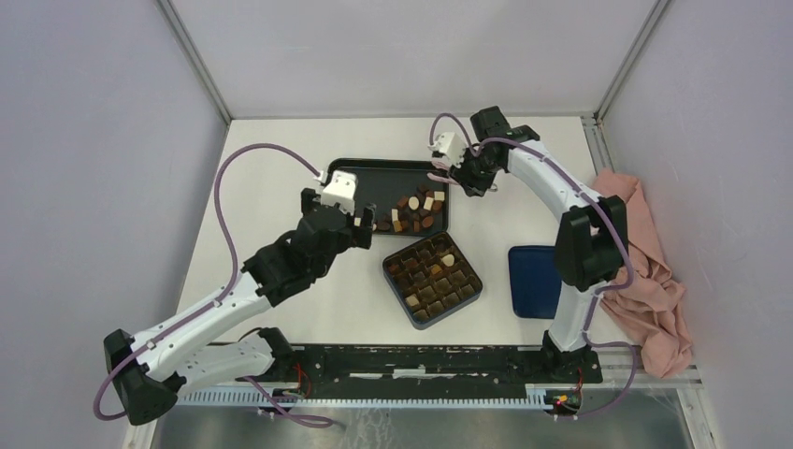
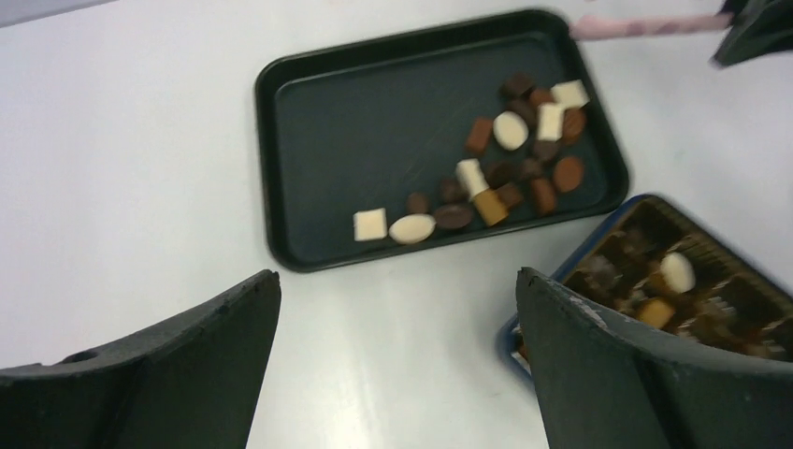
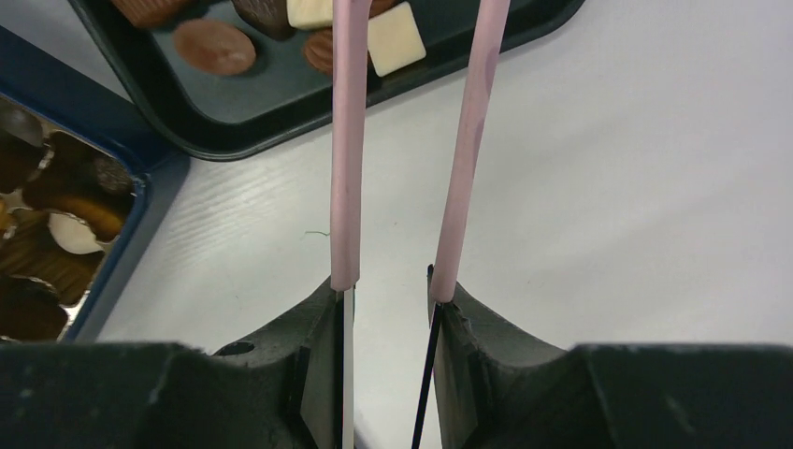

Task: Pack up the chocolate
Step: Pick up the fake chocolate from the plate.

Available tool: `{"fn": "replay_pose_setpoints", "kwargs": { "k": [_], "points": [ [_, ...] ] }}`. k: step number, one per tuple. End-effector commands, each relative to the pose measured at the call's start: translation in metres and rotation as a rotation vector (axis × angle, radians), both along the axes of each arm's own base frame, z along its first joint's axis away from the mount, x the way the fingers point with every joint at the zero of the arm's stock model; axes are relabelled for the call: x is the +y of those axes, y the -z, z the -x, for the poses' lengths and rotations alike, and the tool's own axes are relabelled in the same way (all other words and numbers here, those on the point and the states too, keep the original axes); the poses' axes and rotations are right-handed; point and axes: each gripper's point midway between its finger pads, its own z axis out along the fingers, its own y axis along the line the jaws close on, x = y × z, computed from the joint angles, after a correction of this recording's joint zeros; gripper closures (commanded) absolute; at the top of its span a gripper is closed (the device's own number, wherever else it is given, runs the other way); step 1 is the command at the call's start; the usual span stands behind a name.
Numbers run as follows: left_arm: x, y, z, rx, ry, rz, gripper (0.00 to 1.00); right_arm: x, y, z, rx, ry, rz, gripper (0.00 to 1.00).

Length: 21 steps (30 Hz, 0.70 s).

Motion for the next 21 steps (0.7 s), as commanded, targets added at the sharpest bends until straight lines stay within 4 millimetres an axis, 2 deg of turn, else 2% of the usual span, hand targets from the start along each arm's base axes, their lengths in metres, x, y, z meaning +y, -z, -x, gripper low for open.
{"fn": "replay_pose_setpoints", "kwargs": {
  "k": [1, 9, 15, 21],
  "points": [
    [0.031, 0.017, 0.000, -0.015, -0.044, -0.216, 0.01, -0.013, 0.014, 0.000, 0.058, -0.039, 0.168, 0.62],
    [0.036, 0.036, 0.000, 0.026, -0.037, -0.304, 0.00, -0.016, 0.039, -0.002, 0.127, -0.062, 0.258, 0.62],
    [0.038, 0.041, -0.001, 0.040, -0.039, -0.316, 0.00, 0.013, 0.049, 0.003, 0.165, -0.096, 0.198, 0.62],
    [0.038, 0.042, -0.002, 0.048, -0.030, -0.304, 0.00, 0.026, 0.060, -0.008, 0.177, -0.059, 0.183, 0.62]
  ]
}}
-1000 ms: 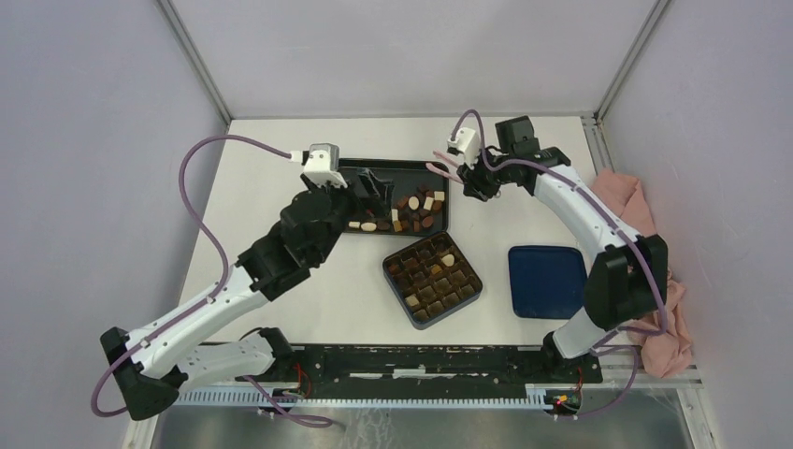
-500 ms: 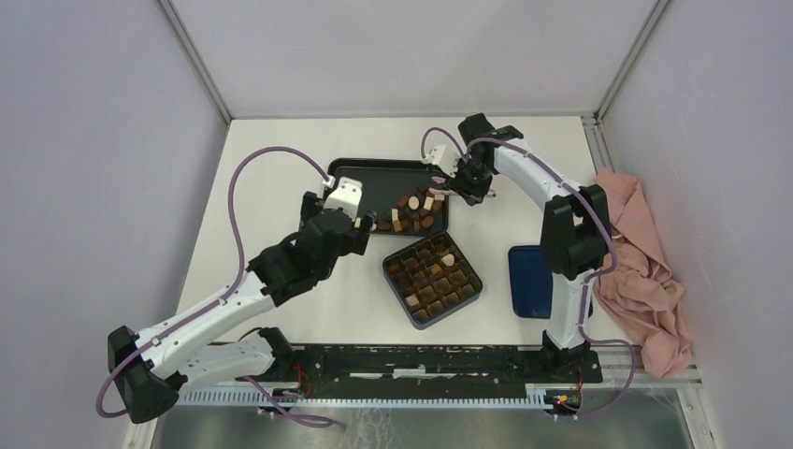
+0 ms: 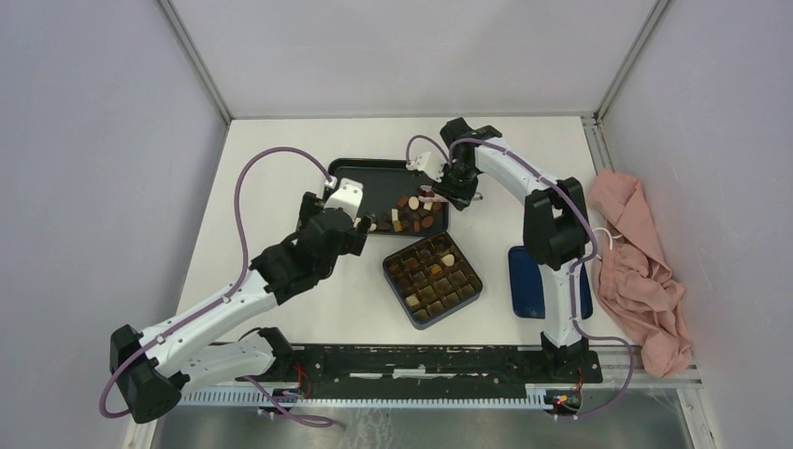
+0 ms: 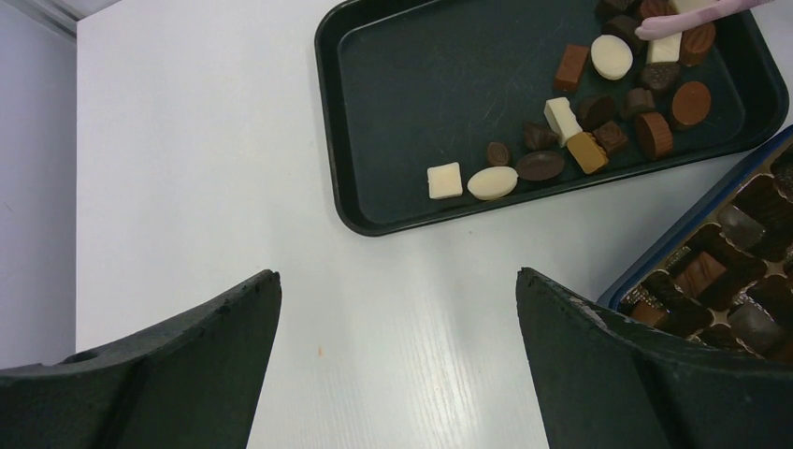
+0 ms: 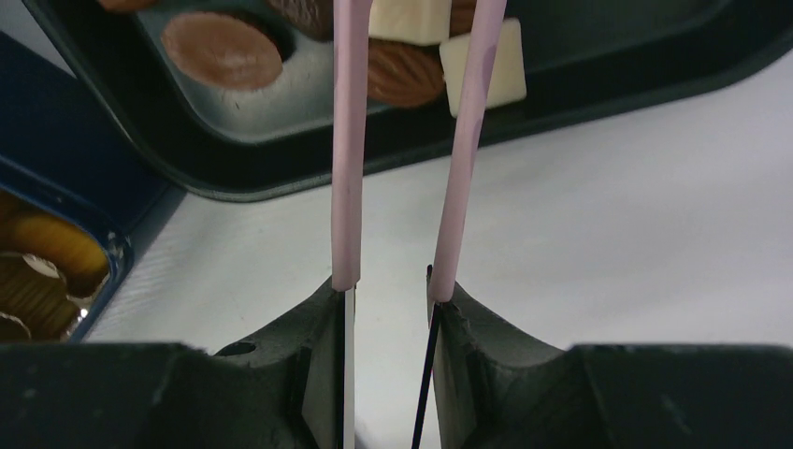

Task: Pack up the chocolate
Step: Pick up the fake chocolate from the plate.

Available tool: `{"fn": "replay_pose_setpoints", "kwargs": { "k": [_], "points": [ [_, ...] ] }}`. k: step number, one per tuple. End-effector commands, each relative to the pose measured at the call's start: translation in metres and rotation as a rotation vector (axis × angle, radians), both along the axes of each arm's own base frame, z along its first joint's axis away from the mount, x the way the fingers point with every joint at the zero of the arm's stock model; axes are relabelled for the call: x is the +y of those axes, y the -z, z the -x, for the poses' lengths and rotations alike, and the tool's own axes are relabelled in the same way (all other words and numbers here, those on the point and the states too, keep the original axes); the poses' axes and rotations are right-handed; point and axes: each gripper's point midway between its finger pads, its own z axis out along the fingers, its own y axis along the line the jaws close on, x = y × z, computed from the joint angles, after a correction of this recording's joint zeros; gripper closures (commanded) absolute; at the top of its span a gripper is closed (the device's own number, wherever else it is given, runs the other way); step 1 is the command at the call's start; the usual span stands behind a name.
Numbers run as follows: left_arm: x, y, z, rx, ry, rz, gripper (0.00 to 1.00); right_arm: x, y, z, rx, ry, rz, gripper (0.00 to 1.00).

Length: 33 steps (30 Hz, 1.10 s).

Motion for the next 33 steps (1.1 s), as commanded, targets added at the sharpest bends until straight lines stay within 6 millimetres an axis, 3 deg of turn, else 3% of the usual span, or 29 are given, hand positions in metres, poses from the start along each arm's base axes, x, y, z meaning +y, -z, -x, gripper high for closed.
{"fn": "replay_pose_setpoints", "kwargs": {
  "k": [1, 6, 18, 24, 29, 33],
  "points": [
    [0.002, -0.001, -0.002, -0.002, 0.019, -0.027, 0.00, 0.015, -0.003, -0.014, -0.015, 0.036, -0.035, 0.62],
    [0.000, 0.002, -0.003, 0.014, 0.031, -0.026, 0.00, 0.019, 0.001, -0.020, -0.015, 0.052, -0.038, 0.63],
    [0.002, 0.000, -0.005, 0.019, 0.032, -0.008, 0.00, 0.045, 0.016, -0.004, 0.038, 0.004, -0.053, 0.62],
    [0.003, 0.001, -0.005, 0.021, 0.032, -0.009, 0.00, 0.045, 0.020, -0.008, 0.024, 0.015, -0.030, 0.64],
    [0.002, 0.001, -0.005, 0.023, 0.032, -0.009, 0.00, 0.046, 0.019, -0.008, 0.017, 0.020, -0.035, 0.75],
    [0.003, 0.003, -0.005, 0.027, 0.033, -0.010, 0.00, 0.045, 0.013, -0.007, 0.006, 0.020, -0.038, 0.69]
  ]
}}
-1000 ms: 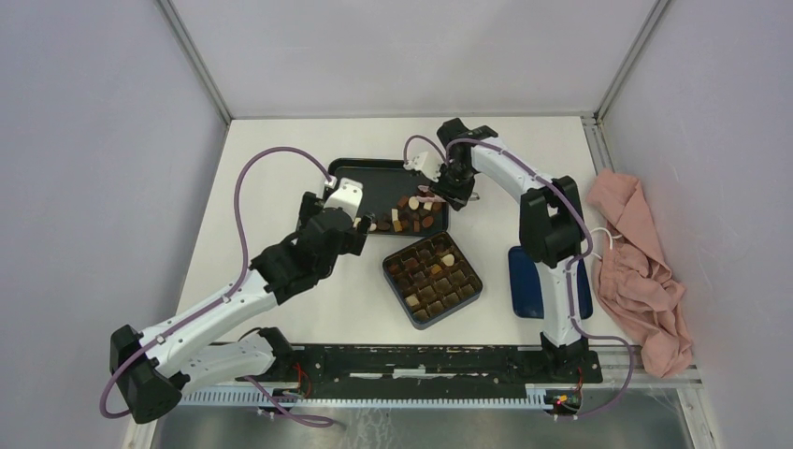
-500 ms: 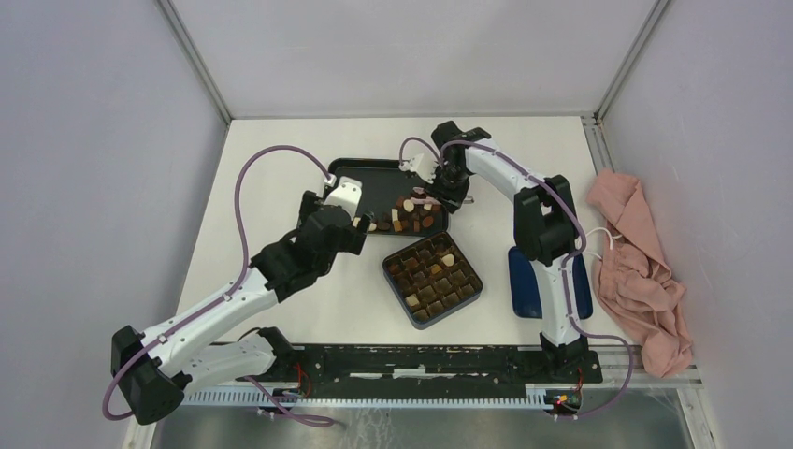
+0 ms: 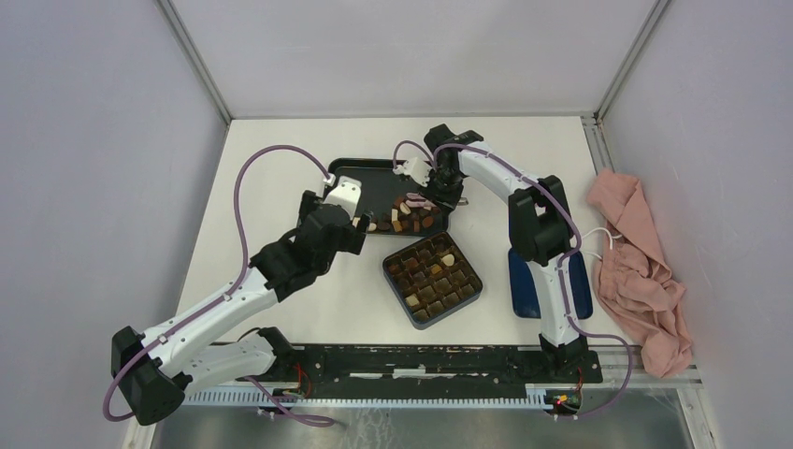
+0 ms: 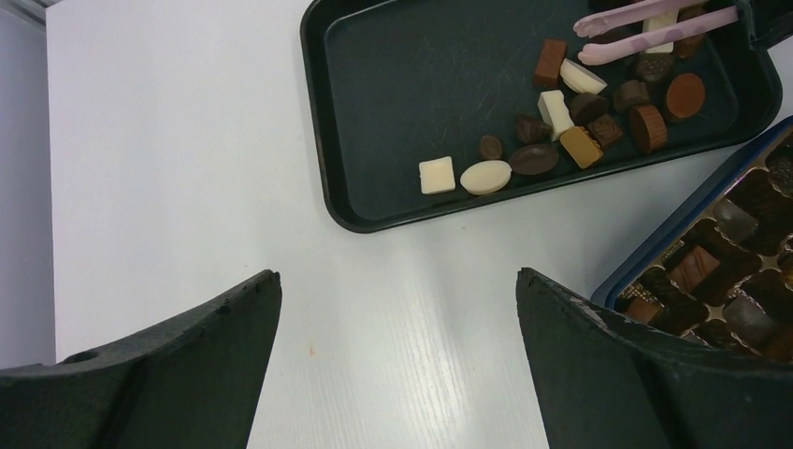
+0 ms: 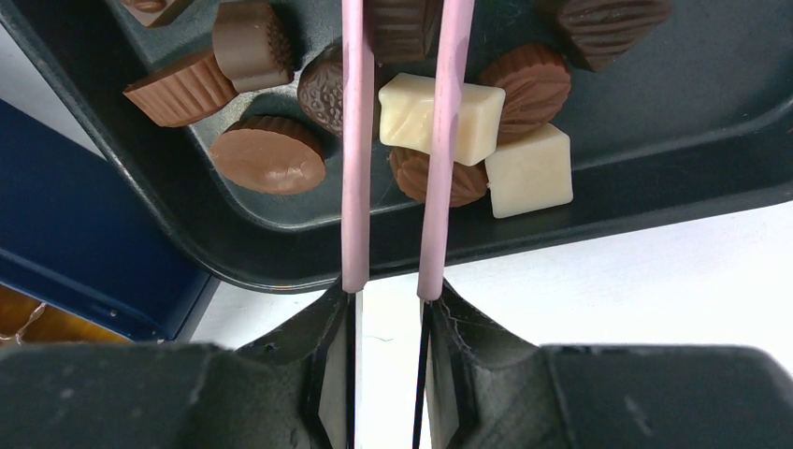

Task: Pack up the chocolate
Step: Pick up the fake chocolate from the plate.

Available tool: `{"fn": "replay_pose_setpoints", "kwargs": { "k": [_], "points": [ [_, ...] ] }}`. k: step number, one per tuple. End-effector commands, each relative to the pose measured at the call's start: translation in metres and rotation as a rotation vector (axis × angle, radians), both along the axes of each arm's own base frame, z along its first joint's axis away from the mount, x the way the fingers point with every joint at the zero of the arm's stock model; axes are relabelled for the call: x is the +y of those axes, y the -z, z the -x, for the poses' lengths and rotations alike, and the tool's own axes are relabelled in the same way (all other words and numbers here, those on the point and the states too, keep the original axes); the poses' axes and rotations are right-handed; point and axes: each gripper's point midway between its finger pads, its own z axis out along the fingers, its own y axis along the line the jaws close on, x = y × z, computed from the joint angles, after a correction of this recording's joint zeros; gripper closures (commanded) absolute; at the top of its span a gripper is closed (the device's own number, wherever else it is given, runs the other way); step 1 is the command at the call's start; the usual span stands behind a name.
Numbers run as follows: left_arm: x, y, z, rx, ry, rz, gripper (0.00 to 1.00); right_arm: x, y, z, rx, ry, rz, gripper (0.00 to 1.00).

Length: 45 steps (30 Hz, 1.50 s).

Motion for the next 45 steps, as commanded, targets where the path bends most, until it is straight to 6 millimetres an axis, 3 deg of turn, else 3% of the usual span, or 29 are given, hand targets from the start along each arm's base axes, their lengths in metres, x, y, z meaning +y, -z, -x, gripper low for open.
{"fn": "replay_pose_setpoints", "kwargs": {
  "k": [1, 8, 20, 27, 45],
  "points": [
    [0.001, -0.004, -0.001, -0.008, 0.023, -0.027, 0.00, 0.003, -0.017, -0.008, -0.049, 0.008, -0.022, 0.66],
    [0.001, -0.004, -0.001, -0.005, 0.025, -0.027, 0.00, -0.004, -0.031, -0.001, -0.066, -0.008, -0.015, 0.63],
    [0.000, -0.002, -0.001, 0.003, 0.032, -0.027, 0.00, -0.022, -0.030, 0.011, -0.067, -0.004, 0.044, 0.63],
    [-0.001, -0.001, -0.001, 0.007, 0.036, -0.026, 0.00, -0.019, -0.026, 0.010, -0.064, -0.008, 0.026, 0.67],
    [-0.003, 0.001, -0.002, 0.018, 0.048, -0.015, 0.00, -0.010, -0.008, 0.009, -0.010, -0.025, 0.015, 0.65]
  ]
}}
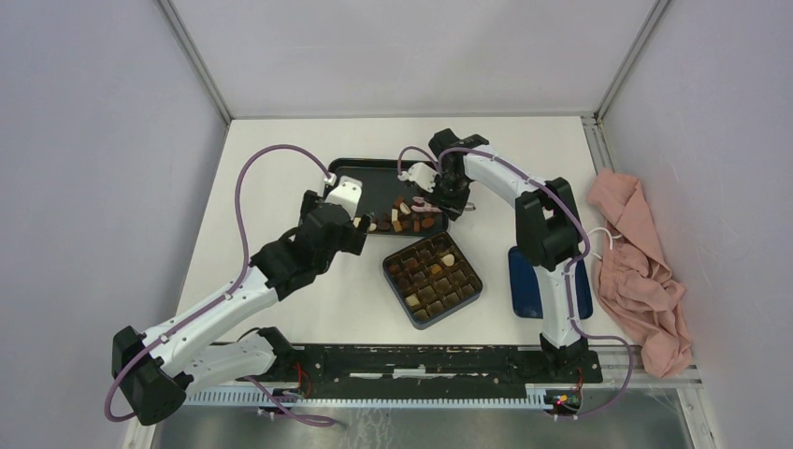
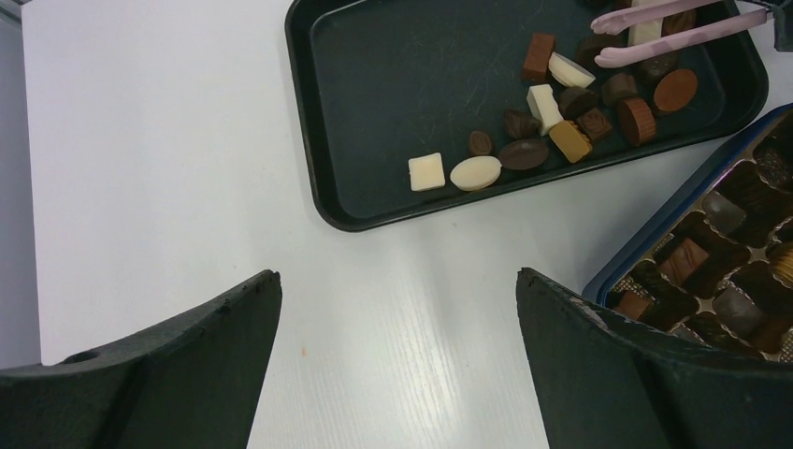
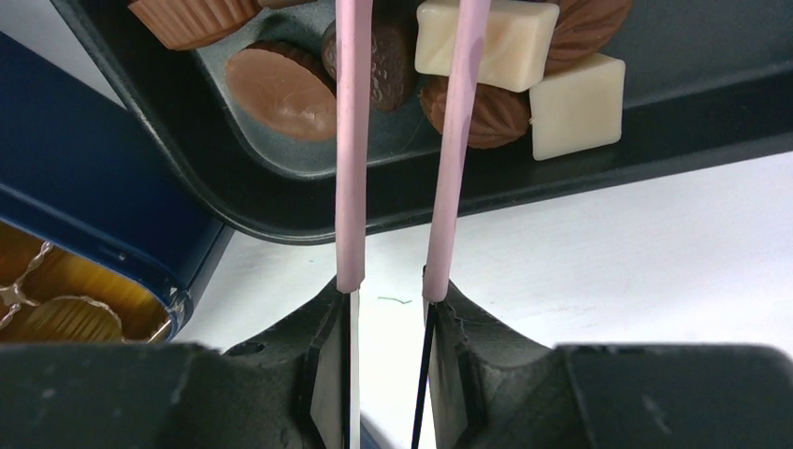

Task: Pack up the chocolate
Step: Pick up the fake chocolate from the plate.

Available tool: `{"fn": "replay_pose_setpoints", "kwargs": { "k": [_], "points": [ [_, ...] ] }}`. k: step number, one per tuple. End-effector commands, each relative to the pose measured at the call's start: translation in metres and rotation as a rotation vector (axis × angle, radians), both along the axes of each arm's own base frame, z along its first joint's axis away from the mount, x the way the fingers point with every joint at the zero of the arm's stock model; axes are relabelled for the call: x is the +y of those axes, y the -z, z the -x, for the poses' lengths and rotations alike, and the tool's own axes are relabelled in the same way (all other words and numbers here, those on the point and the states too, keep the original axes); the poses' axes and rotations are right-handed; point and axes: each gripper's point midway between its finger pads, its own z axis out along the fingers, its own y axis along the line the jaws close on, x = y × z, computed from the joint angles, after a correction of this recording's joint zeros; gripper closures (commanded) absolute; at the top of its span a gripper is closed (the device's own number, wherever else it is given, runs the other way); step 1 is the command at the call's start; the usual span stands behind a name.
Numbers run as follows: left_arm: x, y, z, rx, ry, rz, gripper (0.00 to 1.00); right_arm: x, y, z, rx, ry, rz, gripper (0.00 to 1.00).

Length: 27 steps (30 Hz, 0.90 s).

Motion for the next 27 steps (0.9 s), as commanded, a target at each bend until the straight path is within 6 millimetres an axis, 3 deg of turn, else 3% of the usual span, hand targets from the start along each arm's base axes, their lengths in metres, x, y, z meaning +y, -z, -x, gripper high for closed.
{"fn": "replay_pose_setpoints", "kwargs": {
  "k": [1, 5, 9, 12, 15, 20, 24, 27],
  "points": [
    [0.001, -0.003, -0.002, -0.003, 0.025, -0.028, 0.00, 0.007, -0.002, -0.009, -0.008, -0.016, -0.022, 0.65],
    [0.001, -0.002, -0.002, -0.001, 0.025, -0.026, 0.00, 0.008, -0.001, -0.011, -0.009, -0.020, -0.021, 0.69],
    [0.000, -0.002, -0.002, 0.000, 0.031, -0.019, 0.00, 0.012, -0.010, -0.012, -0.025, -0.024, -0.051, 0.88],
    [-0.002, -0.003, -0.002, 0.002, 0.041, -0.001, 0.00, 0.016, -0.024, -0.013, -0.061, -0.026, -0.095, 0.94],
    [-0.016, -0.011, 0.001, 0.012, 0.076, 0.084, 0.00, 0.018, -0.040, -0.013, -0.096, -0.019, -0.154, 1.00],
    [-0.056, -0.022, 0.016, 0.091, 0.140, 0.366, 0.00, 0.016, -0.057, -0.006, -0.129, -0.011, -0.241, 1.00],
    [-0.083, 0.000, 0.040, 0.269, 0.125, 0.606, 0.00, 0.014, -0.071, 0.013, -0.135, -0.028, -0.335, 1.00],
    [-0.090, 0.030, 0.057, 0.433, -0.018, 0.785, 0.10, 0.012, -0.081, 0.028, -0.150, -0.038, -0.406, 1.00]
  ]
}}
